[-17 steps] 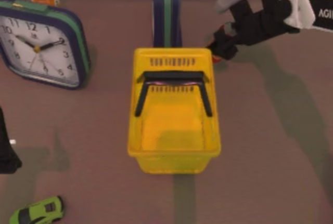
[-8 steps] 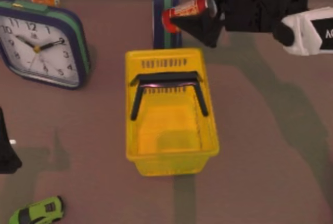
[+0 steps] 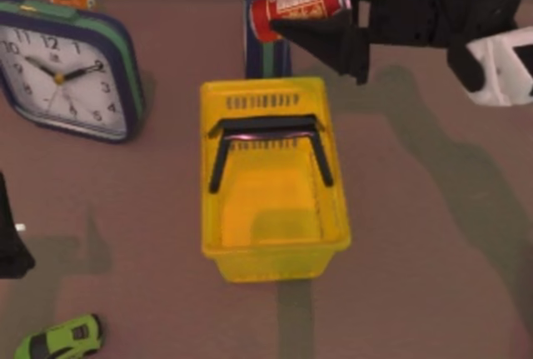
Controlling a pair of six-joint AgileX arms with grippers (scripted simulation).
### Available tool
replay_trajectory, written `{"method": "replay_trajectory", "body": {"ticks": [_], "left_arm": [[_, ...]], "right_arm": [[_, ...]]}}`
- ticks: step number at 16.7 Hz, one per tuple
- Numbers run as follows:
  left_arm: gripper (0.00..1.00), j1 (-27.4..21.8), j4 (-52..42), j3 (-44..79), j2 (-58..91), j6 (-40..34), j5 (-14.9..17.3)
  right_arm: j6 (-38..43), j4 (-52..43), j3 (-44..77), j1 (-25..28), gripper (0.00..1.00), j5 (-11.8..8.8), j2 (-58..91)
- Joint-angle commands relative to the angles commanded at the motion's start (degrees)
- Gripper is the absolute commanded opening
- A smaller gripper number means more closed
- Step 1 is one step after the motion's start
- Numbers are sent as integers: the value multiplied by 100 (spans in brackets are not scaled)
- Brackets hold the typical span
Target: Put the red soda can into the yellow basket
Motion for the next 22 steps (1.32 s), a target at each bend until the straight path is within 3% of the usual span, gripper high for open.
{"method": "replay_trajectory", "body": {"ticks": [7,14,19,22], "left_arm": [[100,0,0,0,0,0,0],[100,0,0,0,0,0,0],[100,0,0,0,0,0,0],[100,0,0,0,0,0,0]], "right_arm": [[11,102,-1,-29,0,-8,115],[-22,1572,-239,14,0,10,1336],[-27,1695,-274,24,0,13,1452],[-27,1695,-274,24,23,13,1452]]}}
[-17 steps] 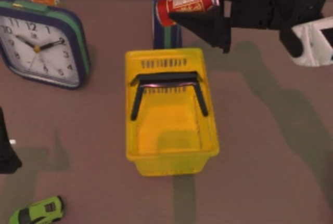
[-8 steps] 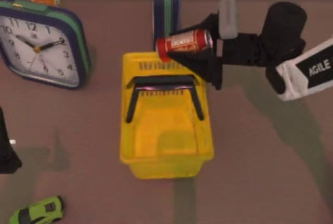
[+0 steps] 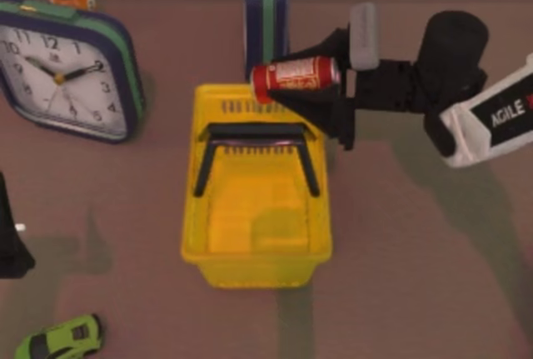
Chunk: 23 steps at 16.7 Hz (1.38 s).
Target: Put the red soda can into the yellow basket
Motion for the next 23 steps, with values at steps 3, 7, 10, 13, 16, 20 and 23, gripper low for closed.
{"method": "replay_trajectory", "body": {"ticks": [3,7,10,13,16,20,23], "left_arm": [[100,0,0,0,0,0,0],[100,0,0,0,0,0,0],[100,0,0,0,0,0,0],[100,0,0,0,0,0,0],[100,0,0,0,0,0,0],[100,0,0,0,0,0,0],[100,-143,-231,288,290,172,84]], "right_arm": [[0,0,0,0,45,0,0],[0,0,0,0,75,0,0],[0,0,0,0,98,0,0],[0,0,0,0,100,0,0],[0,0,0,0,100,0,0],[-5,-10,5,-25,100,12,-24],[40,-194,-248,-59,100,159,-367]]}}
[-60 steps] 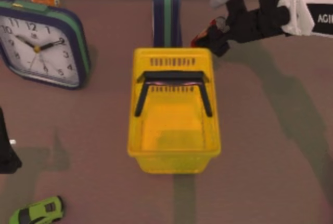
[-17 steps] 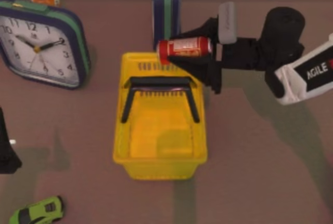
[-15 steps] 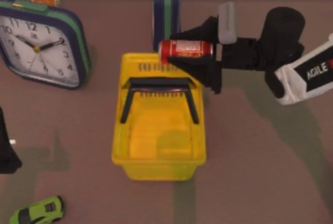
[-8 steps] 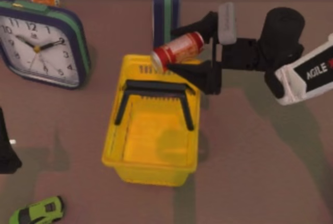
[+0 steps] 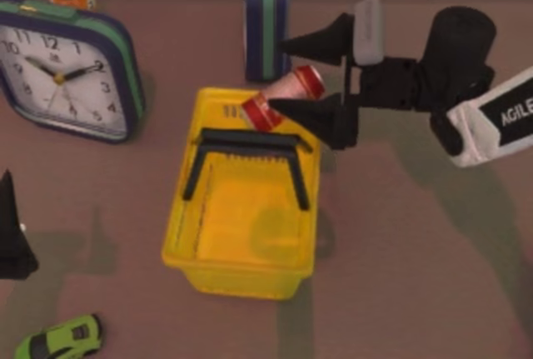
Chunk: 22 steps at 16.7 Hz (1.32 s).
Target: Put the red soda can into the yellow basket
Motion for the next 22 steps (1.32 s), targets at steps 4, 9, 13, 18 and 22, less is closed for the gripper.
{"method": "replay_trajectory", "body": {"ticks": [4,9,13,18,22], "left_arm": [[100,-423,-811,1007,1050,602,189],[100,-1114,-2376,2939,3174,1745,354],[100,-1751,-3850,4890,5323,2829,384],[100,-2524,-5525,7379,8050,4105,309],[100,-3043,-6613,9109,9998,4942,171]], "right_arm": [[65,-547,-785,-157,100,587,-1276],[-8,-1487,-2030,-512,100,1803,-3947],[-127,-2348,-3059,-863,100,2942,-6514],[-235,-3605,-4439,-1263,100,4348,-9572],[-266,-4734,-5616,-1501,100,5319,-11561]]}}
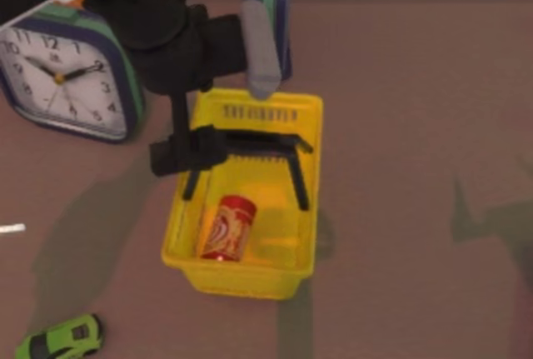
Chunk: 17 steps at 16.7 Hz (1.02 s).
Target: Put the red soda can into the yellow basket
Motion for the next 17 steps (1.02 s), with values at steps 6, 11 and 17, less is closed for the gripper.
{"method": "replay_trajectory", "body": {"ticks": [6,11,17], "left_arm": [[100,-451,-960,1596,1799,735,-213],[100,-494,-1051,1757,1972,807,-242],[100,-488,-766,1471,1970,814,-242]], "right_arm": [[56,-1409,-1367,-217,100,871,-1686],[74,-1570,-1521,-239,100,949,-1833],[74,-1570,-1521,-239,100,949,-1833]]}}
